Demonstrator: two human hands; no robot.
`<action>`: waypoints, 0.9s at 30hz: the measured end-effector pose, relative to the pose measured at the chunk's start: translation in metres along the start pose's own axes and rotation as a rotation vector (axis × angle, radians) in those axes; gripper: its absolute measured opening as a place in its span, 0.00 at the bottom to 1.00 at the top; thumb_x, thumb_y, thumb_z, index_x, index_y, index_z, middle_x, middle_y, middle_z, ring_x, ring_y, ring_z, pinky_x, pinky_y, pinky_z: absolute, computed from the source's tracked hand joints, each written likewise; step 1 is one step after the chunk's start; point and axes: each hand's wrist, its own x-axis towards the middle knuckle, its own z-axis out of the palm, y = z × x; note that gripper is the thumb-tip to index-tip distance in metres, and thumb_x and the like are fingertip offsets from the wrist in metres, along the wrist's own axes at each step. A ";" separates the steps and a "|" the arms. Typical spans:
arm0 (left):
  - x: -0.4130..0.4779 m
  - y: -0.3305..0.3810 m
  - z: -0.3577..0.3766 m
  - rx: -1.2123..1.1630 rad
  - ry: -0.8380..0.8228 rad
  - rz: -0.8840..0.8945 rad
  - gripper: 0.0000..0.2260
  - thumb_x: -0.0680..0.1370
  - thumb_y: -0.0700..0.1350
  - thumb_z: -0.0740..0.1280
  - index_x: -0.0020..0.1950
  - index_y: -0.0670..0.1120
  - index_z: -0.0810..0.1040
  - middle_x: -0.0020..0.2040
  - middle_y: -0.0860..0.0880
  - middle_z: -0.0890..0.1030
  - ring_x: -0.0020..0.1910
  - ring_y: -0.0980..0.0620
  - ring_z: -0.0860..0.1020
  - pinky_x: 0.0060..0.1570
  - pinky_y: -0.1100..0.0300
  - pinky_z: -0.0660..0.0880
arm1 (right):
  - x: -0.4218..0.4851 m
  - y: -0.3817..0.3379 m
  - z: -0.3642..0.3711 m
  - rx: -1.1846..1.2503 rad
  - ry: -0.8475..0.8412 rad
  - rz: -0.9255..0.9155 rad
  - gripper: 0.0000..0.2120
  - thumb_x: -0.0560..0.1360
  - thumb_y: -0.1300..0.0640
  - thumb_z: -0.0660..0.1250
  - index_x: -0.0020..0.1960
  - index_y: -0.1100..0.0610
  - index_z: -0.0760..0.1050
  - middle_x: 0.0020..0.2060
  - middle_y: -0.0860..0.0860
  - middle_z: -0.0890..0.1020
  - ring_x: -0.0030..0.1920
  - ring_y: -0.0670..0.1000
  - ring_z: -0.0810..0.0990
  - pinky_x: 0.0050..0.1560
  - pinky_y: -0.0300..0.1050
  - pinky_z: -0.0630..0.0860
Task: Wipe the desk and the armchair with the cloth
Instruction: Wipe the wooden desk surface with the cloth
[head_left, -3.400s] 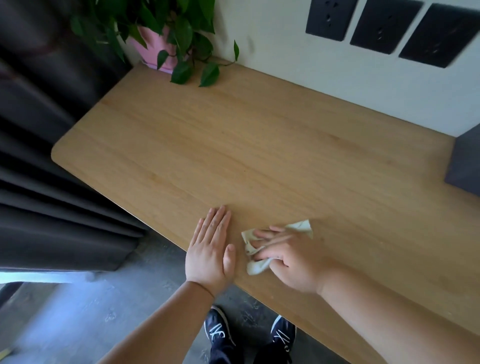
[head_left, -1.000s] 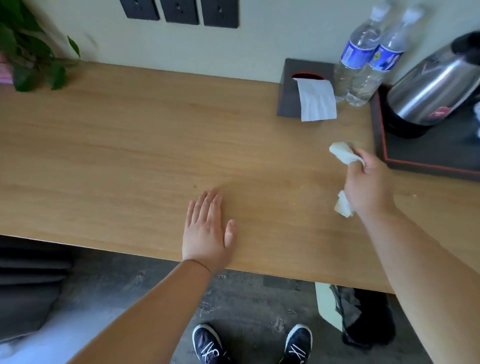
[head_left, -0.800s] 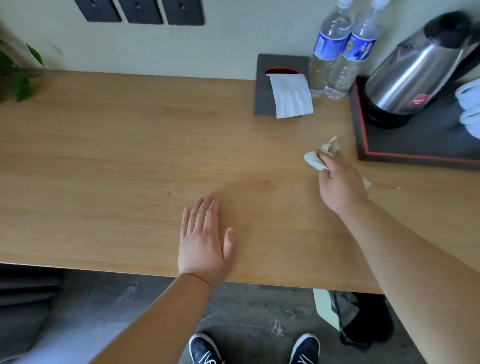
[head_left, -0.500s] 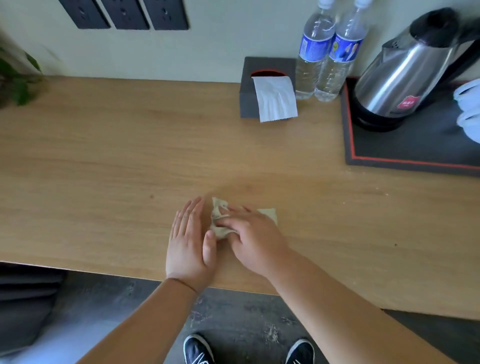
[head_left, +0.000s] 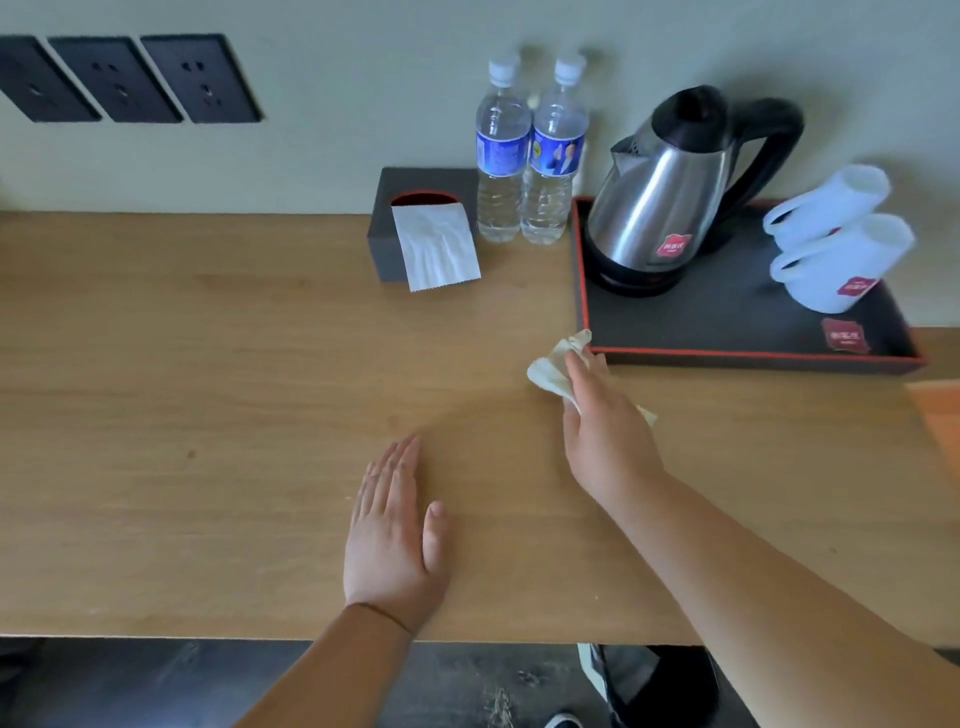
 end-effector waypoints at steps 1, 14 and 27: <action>0.000 0.000 0.000 -0.008 0.008 -0.013 0.37 0.83 0.63 0.42 0.78 0.38 0.66 0.77 0.43 0.72 0.78 0.42 0.67 0.77 0.40 0.62 | 0.000 -0.001 0.009 -0.074 -0.044 -0.016 0.27 0.81 0.64 0.62 0.79 0.59 0.61 0.79 0.57 0.65 0.79 0.61 0.62 0.74 0.57 0.67; -0.001 0.002 -0.001 0.056 -0.003 0.006 0.35 0.84 0.62 0.41 0.78 0.39 0.67 0.76 0.43 0.72 0.78 0.45 0.67 0.77 0.42 0.62 | -0.059 -0.016 -0.011 0.235 -0.166 -0.140 0.21 0.72 0.63 0.66 0.60 0.46 0.84 0.55 0.39 0.86 0.49 0.38 0.84 0.49 0.31 0.76; 0.007 0.001 0.001 0.037 0.028 0.000 0.38 0.83 0.65 0.41 0.76 0.40 0.70 0.74 0.48 0.74 0.77 0.50 0.67 0.75 0.50 0.61 | 0.195 -0.031 0.028 -0.060 -0.088 0.118 0.22 0.80 0.62 0.60 0.73 0.60 0.67 0.72 0.60 0.72 0.72 0.62 0.70 0.66 0.52 0.70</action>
